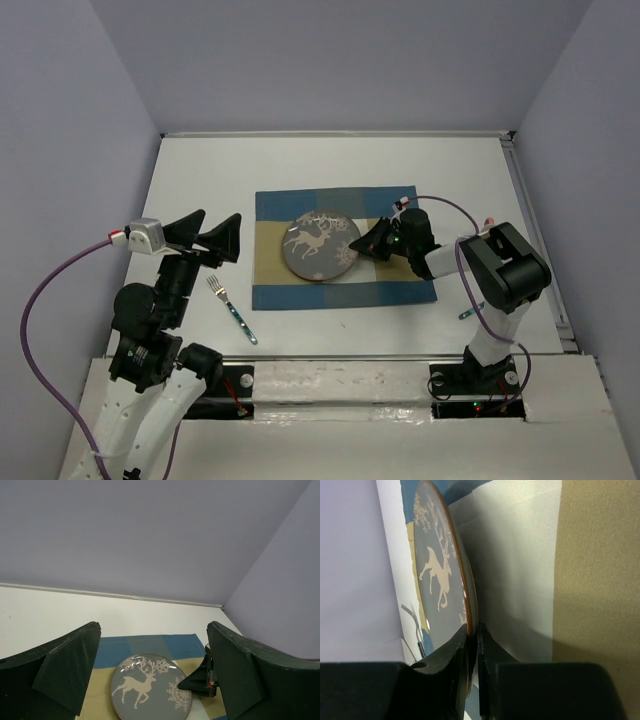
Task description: Set the dinner table for one person
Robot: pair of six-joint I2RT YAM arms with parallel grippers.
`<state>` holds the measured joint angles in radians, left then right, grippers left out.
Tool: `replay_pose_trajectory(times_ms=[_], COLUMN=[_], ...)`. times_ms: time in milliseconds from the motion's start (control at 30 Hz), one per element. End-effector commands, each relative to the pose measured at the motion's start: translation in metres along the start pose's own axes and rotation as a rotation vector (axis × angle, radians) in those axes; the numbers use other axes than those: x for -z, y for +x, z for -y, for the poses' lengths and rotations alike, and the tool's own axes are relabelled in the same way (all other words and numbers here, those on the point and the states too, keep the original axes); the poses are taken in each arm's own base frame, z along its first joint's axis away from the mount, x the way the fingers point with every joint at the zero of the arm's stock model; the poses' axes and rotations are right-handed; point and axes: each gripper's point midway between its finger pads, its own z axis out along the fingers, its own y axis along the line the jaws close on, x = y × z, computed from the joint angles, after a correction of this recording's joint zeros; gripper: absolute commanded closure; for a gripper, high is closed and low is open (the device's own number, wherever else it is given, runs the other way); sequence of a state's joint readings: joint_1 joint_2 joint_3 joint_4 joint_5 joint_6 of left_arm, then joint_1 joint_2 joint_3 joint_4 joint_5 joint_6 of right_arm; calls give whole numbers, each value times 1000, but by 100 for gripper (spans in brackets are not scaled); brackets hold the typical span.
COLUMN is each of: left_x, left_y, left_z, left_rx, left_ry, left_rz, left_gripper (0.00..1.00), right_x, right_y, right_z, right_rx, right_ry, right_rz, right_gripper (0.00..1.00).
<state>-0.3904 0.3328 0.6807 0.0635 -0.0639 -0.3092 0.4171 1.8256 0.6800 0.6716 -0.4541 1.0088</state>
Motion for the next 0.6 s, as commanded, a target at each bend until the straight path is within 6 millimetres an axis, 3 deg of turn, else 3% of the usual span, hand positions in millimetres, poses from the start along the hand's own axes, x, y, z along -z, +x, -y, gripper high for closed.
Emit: replay_pose_trajectory(times_ms=[0, 167, 200, 400, 567], left_x=[-3, -3, -3, -2, -1], left_y=[-10, -9, -9, -10, -12], left_z=[5, 5, 5, 5, 6], left_rx=[3, 3, 3, 3, 4], left_ry=[23, 24, 24, 24, 27], left_rz=[41, 40, 40, 43, 50], left_gripper=[1, 1, 1, 1, 1], right_x=[0, 1, 1, 9, 32], right_y=[-23, -21, -20, -31, -47], right_z=[-41, -29, -28, -14, -5], right_rx=[84, 98, 97, 132, 189], right_ry=[-115, -55, -50, 53, 184], right_rz=[48, 38, 39, 102, 205], right_gripper=[75, 65, 56, 30, 18])
